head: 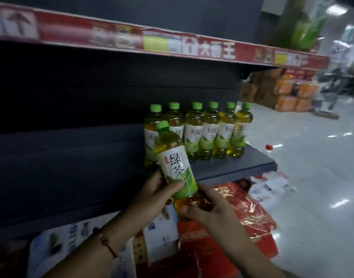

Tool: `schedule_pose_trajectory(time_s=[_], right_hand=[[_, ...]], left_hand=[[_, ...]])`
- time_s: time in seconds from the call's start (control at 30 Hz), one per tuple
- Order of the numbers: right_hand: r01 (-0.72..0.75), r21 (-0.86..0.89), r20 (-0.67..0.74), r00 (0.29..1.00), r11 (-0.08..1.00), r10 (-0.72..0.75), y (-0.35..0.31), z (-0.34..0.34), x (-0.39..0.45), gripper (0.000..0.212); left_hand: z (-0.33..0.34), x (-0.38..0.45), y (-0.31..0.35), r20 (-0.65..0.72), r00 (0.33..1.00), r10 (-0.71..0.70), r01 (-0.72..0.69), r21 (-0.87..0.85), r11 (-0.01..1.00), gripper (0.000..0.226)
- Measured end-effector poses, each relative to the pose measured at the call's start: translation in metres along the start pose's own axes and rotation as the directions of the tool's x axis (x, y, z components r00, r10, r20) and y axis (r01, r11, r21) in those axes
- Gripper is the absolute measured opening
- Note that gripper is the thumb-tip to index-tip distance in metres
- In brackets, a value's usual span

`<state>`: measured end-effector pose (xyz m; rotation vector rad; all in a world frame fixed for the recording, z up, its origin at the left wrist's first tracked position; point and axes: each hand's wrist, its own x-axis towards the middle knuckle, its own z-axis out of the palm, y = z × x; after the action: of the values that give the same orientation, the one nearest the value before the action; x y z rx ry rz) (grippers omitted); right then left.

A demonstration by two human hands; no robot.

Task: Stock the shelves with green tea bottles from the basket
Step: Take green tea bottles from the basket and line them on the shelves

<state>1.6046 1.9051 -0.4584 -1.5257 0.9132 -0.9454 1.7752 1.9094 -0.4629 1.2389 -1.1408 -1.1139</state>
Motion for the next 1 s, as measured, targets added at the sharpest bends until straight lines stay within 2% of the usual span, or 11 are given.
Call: schedule_pose_trajectory(time_s=[0.07, 0.2, 0.3, 0.37, 0.43, 0.53, 0.7, 0.83, 1.0], right_hand=[[0.041, -0.053, 0.052, 0.998, 0.998, -0.038, 0.001, 0.019, 0.012, 0.049], [0.121, -0.14, 0.131, 0.986, 0.983, -0.103, 0.003, 0.053, 0.037, 0.05], [0.168, -0.163, 0.177, 0.974, 0.972, -0.138, 0.003, 0.078, 0.059, 0.052], [0.232, -0.222, 0.155, 0.967, 0.947, -0.2, 0.006, 0.092, 0.076, 0.052], [0.276, -0.353, 0.093, 0.961, 0.894, -0.26, 0.011, 0.104, 0.092, 0.057], [0.282, -0.461, 0.028, 0.952, 0.841, -0.304, 0.018, 0.119, 0.112, 0.063], [0.281, -0.43, -0.043, 0.943, 0.858, -0.33, 0.034, 0.127, 0.125, 0.056], [0.293, -0.372, -0.063, 0.939, 0.881, -0.339, 0.041, 0.128, 0.128, 0.054], [0.247, -0.439, -0.095, 0.943, 0.864, -0.318, 0.048, 0.127, 0.136, 0.062]], left_hand=[[-0.023, -0.004, 0.001, -0.054, 0.998, -0.011, 0.012, 0.027, 1.0, 0.028], [-0.059, -0.005, 0.001, -0.157, 0.988, 0.005, 0.01, 0.09, 0.996, 0.048], [-0.079, 0.0, 0.003, -0.234, 0.97, 0.059, -0.03, 0.126, 0.992, 0.04], [-0.089, 0.006, 0.003, -0.292, 0.951, 0.103, -0.053, 0.173, 0.983, 0.035], [-0.096, 0.012, 0.002, -0.333, 0.93, 0.157, -0.076, 0.242, 0.967, 0.035], [-0.102, 0.025, -0.003, -0.365, 0.908, 0.204, -0.073, 0.341, 0.937, 0.044], [-0.108, 0.048, -0.016, -0.349, 0.907, 0.234, -0.082, 0.4, 0.913, 0.048], [-0.109, 0.062, -0.021, -0.362, 0.898, 0.249, -0.1, 0.384, 0.918, 0.056], [-0.11, 0.073, -0.025, -0.33, 0.903, 0.276, -0.134, 0.395, 0.909, 0.051]])
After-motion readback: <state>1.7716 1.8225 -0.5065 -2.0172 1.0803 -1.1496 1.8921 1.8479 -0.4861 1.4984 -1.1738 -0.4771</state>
